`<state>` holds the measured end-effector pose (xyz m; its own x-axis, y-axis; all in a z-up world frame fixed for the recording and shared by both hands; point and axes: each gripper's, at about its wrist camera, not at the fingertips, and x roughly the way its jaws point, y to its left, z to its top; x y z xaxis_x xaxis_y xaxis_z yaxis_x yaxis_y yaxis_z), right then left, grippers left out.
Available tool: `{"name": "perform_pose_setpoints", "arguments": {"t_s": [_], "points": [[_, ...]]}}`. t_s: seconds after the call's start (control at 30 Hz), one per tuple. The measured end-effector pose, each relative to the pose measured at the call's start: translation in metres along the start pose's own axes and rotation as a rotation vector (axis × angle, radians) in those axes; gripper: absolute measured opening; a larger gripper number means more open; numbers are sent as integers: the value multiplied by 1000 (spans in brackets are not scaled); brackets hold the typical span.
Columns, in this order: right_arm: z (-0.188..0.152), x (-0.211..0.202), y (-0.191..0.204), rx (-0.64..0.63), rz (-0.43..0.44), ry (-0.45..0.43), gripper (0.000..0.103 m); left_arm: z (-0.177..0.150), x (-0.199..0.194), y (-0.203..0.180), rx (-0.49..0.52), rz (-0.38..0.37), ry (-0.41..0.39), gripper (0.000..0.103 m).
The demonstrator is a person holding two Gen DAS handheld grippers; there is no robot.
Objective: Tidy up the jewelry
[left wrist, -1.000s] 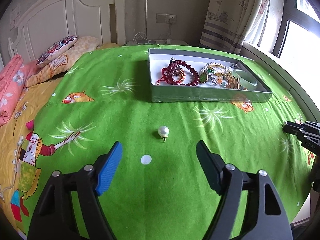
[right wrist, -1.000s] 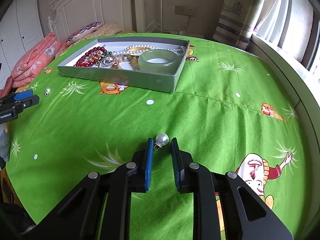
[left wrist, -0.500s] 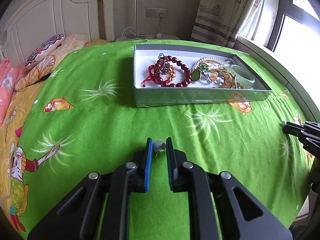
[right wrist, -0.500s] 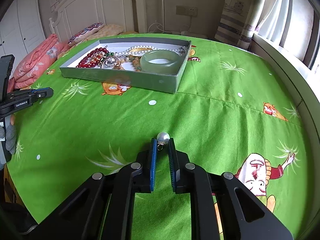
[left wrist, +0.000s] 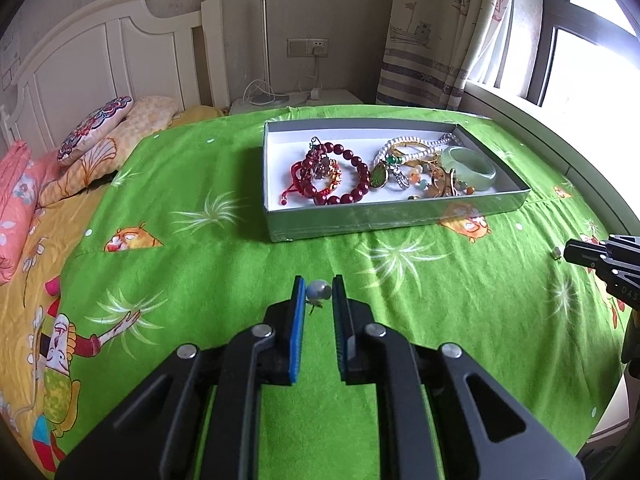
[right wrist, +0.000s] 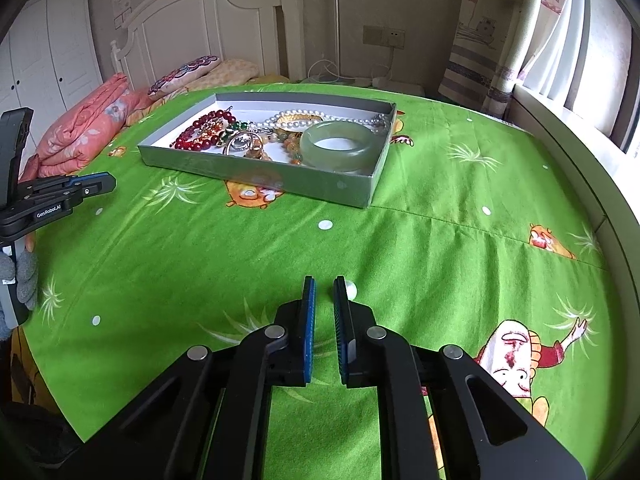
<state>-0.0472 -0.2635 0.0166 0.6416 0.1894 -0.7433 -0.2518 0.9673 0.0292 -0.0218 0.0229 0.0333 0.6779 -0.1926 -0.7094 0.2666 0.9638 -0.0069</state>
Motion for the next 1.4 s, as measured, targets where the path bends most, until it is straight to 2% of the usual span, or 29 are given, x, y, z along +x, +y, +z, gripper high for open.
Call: {"name": "perform_pose_setpoints", "arguments": {"t_s": [0.33,0.73,1.0,1.1,1.27,1.4], "points": [[25,0,8,-31,12,-39,11,22,-2,-6,2,-19,-32,13],[64,9,17,-39,52,-107,11,68,8,-42,45,-79,-82,13],[97,35,26,-53,84,-122,11,94,37,-51,39,-110,-77,13],[109,49,27,-47,122,-123,11,106,55,-50,29,-121,-64,13],[140,77,37,-88,134,-107,11,126,92,-37,-30,-128,-26,13],[161,104,47,-131,137,-70,11,140,117,-20,-110,-167,4,13]]}}
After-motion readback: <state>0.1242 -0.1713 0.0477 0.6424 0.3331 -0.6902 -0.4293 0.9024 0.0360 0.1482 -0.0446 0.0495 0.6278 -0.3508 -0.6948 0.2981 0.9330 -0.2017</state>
